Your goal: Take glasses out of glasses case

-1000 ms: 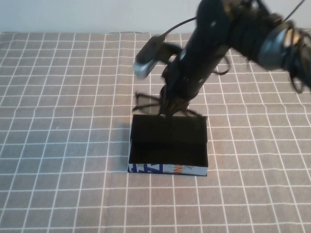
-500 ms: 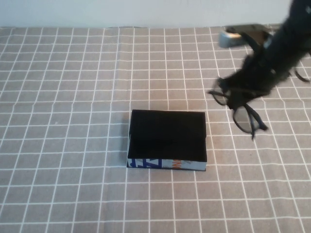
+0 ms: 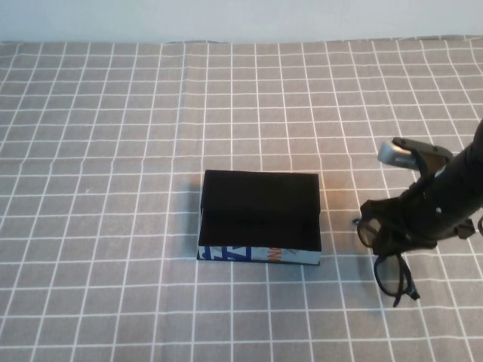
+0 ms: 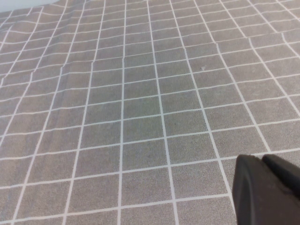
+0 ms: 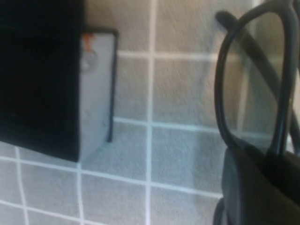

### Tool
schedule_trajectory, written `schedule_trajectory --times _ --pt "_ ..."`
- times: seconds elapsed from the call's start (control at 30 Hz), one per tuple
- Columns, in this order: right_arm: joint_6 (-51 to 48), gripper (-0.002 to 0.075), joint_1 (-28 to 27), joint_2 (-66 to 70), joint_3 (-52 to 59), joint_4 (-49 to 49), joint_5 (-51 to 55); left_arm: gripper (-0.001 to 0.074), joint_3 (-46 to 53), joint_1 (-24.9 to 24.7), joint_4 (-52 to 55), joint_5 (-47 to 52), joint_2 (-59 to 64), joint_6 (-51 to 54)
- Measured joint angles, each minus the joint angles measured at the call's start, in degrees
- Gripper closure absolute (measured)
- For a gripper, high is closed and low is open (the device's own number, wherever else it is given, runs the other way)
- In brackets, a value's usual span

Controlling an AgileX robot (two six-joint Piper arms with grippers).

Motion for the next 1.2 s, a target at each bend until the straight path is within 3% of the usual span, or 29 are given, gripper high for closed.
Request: schedule_trajectory --times 0.17,0.37,0.47,0.57,0.8,1.2 --pt "0.0 0.0643 0.0 0.0 1.2 -0.1 0.2 0.0739 0.0 0.0 0.0 0.0 0.0 0.0" --pt "0.0 0.0421 0.0 0.0 1.3 -0.5 0.5 0.0739 0.0 0.0 0.0 0.0 0.0 0.0" --pt "0.0 0.039 0.0 -0.9 1.1 -0.6 1.1 0.0739 0.0 0.0 0.0 0.0 0.0 0.0" --pt "0.0 0.0428 0.0 -3.6 1.1 -1.5 2.4 0.0739 0.0 0.0 0.0 0.0 0.0 0.0" --pt "0.0 0.0696 0.0 -17.2 2.9 -4.6 6.9 0.0739 0.0 0.0 0.0 0.0 0.0 0.0" --pt "0.0 0.0742 0.0 -61.2 24.8 -5.0 0.6 0.0739 0.0 0.0 0.0 0.0 0.0 0.0"
